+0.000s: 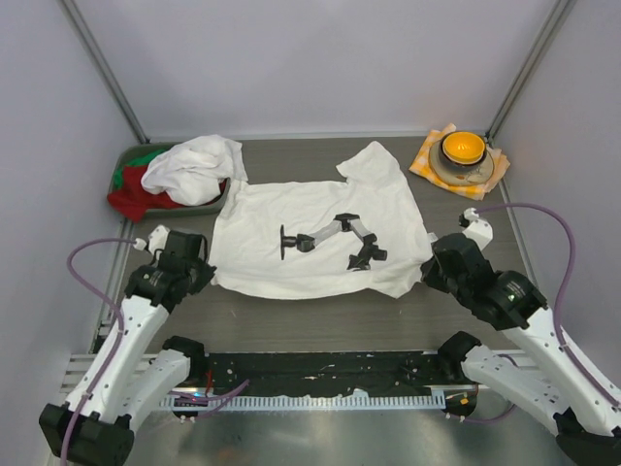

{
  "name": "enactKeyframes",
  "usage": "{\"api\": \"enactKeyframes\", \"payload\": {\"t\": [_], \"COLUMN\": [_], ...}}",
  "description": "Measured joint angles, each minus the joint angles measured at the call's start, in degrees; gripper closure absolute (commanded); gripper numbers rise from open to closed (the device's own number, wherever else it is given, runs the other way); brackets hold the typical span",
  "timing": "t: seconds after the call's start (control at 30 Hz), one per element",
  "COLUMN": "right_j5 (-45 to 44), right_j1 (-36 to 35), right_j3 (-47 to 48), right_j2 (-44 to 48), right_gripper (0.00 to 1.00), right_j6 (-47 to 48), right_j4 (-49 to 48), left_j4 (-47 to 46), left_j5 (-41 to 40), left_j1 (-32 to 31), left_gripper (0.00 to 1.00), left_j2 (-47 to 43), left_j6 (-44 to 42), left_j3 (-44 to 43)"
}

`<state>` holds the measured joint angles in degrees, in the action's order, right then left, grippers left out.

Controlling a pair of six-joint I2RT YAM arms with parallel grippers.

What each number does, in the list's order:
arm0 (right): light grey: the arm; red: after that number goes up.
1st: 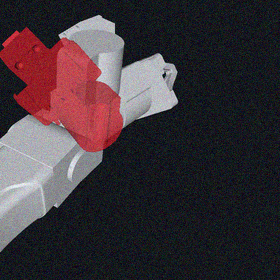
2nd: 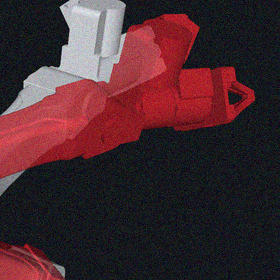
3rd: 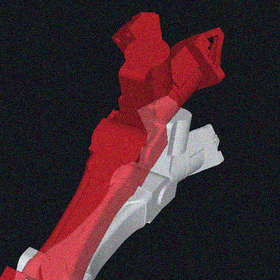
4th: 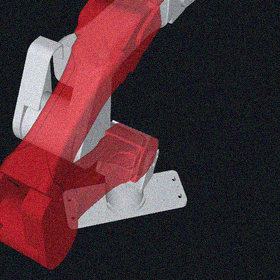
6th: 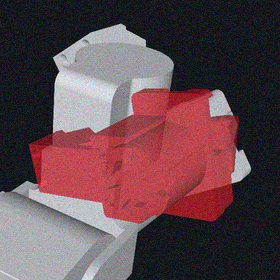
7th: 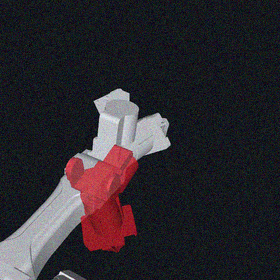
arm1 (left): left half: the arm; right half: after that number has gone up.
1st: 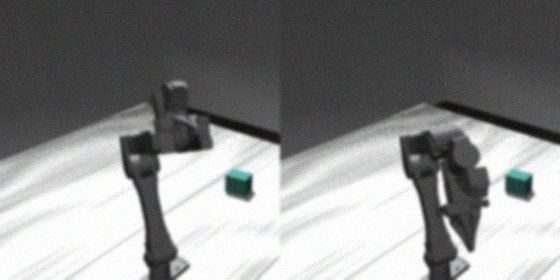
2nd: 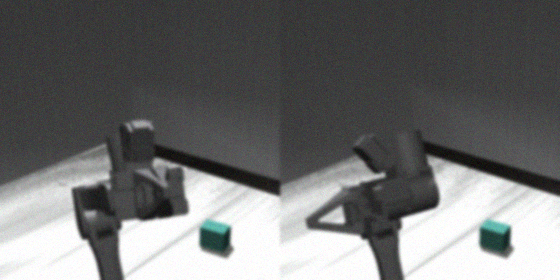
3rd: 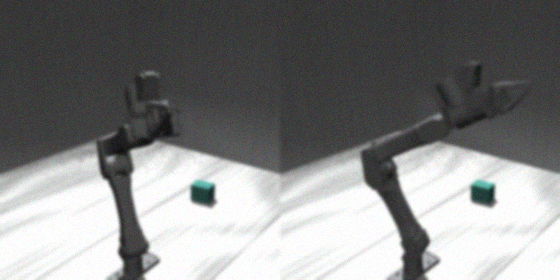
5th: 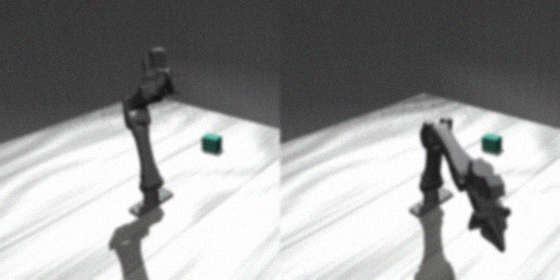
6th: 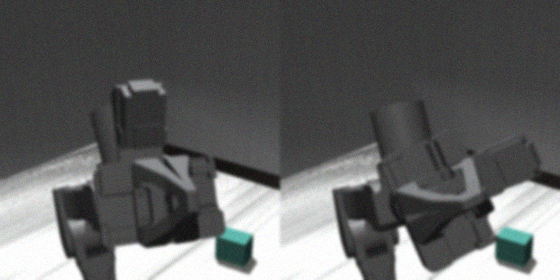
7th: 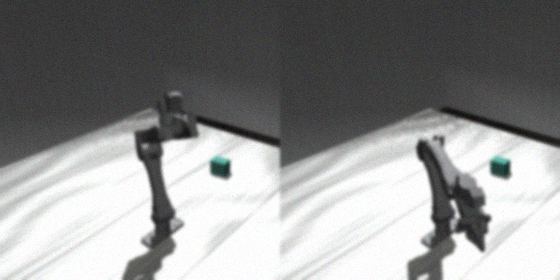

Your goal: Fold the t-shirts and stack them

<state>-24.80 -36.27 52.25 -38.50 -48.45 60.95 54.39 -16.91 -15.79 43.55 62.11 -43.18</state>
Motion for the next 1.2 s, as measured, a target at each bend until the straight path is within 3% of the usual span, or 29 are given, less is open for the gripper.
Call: {"api": "enactKeyframes", "payload": {"t": [0.37,0.57,0.8,1.2], "right_j5": [-2.84,-2.60,1.38,5.64], "right_j1": [0.13,4.39,14.80,17.22], "right_j3": [-4.52,-4.74,-4.68,-1.60], "right_j2": [-13.42,-18.91,-23.58,-33.29], "right_gripper": [0.99,0.99,0.99,0.99], "right_j6": [4.87,8.04,12.85,15.69], "right_j4": [-14.21,-20.39,-26.45,-31.69], "left_j4": [-10.62,-14.47,-17.59,-21.31], "left_j5": [-2.14,-3.87,-4.37,-3.87], "left_j1": [0.00,0.35,3.23,6.27], "left_gripper": [1.00,1.00,1.00,1.00], "left_j2": [17.44,25.73,30.67,38.56], "left_j6": [-0.81,-0.87,-0.92,-1.33], "left_j3": [-0.52,-1.01,-2.40,-5.99]}}
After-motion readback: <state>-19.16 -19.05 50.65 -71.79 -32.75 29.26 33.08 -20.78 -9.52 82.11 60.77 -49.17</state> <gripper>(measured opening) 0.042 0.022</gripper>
